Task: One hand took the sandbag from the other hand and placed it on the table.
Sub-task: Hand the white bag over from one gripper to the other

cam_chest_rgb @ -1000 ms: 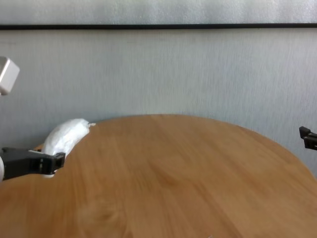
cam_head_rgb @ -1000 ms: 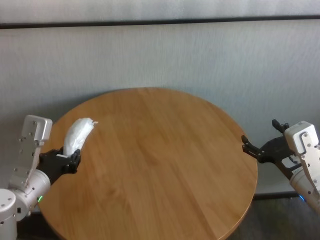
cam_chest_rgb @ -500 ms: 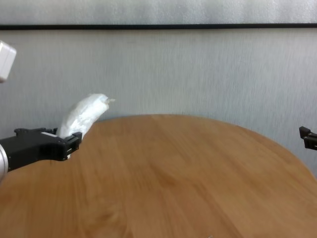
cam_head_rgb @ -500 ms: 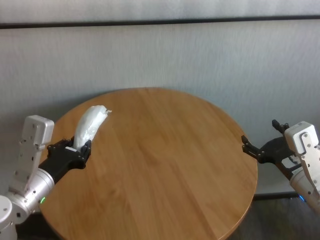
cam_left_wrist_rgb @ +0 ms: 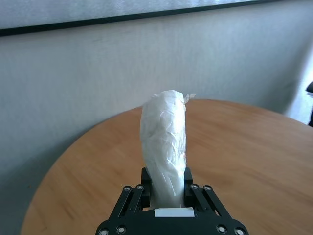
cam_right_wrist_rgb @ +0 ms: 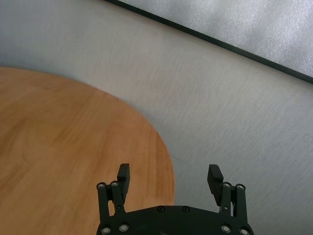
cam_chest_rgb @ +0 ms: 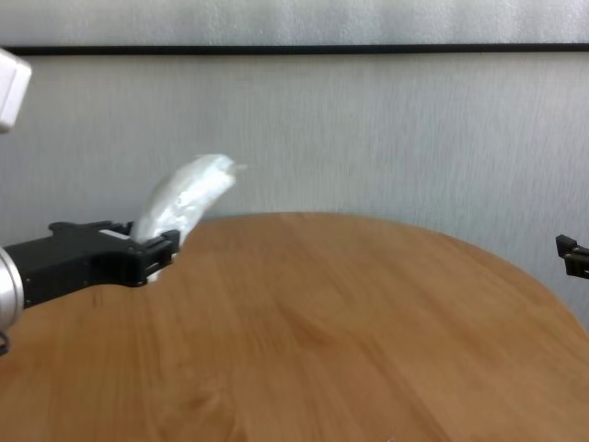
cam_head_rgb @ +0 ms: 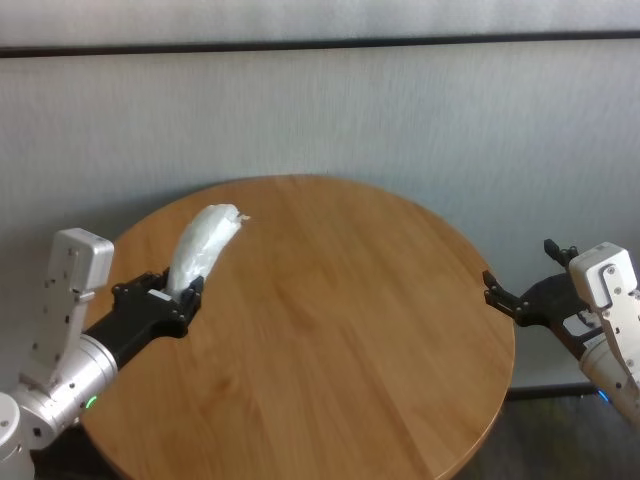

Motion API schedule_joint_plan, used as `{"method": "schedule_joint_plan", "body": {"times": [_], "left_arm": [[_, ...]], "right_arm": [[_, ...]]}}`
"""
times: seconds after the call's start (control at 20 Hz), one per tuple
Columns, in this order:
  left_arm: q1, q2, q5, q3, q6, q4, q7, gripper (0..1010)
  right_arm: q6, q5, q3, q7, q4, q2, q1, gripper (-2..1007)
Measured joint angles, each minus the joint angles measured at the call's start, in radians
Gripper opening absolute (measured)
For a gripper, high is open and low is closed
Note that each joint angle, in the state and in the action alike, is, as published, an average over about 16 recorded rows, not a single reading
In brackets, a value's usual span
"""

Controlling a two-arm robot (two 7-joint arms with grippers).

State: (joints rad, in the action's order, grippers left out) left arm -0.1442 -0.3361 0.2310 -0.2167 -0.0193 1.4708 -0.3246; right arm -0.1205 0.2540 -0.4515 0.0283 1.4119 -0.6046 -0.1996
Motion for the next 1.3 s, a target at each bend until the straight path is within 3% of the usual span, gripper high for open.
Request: {"method": "schedule_joint_plan", "body": {"times": [0.75,1.3], "left_arm": [[0.003,-0.047,0.044,-0.052,0.043,0.083,-0.087,385],[-0.018,-0.089,0.036,-0.121,0.09,0.134,-0.144,385]], "right_arm": [[0.0,0.0,0.0,0.0,0.0,0.0,0.0,1001],[0.0,0.0,0.0,0.0,0.0,0.0,0.0,1001]]}}
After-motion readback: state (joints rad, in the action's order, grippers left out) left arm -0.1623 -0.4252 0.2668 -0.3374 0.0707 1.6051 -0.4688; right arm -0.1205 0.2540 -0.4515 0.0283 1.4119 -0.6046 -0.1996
